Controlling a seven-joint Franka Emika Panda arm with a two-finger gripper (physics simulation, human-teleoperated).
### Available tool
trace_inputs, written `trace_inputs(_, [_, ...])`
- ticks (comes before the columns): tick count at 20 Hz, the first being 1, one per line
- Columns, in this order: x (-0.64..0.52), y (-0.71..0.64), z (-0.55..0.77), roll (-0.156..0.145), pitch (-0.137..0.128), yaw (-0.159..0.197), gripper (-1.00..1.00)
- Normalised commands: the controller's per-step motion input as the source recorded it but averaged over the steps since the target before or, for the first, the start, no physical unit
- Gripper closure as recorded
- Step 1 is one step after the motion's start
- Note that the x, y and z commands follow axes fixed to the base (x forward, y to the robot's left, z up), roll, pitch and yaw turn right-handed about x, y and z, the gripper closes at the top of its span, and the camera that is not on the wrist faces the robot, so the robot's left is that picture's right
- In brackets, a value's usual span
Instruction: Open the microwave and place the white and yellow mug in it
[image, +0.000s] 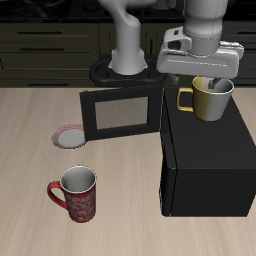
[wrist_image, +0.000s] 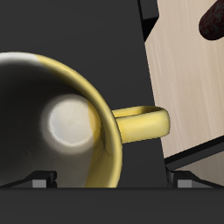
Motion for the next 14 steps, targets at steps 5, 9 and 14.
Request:
trace_inputs(5, [0.02, 0.06, -0.31, 0.033, 0.052, -0.014, -1.00])
trace_inputs(9, [-0.04, -0.02, -0.15, 0.019, 0.014, -0.010, 1.00])
trace_inputs(14, [-0.02, 0.00, -0.14, -0.001, 0.024, 0.000, 1.00])
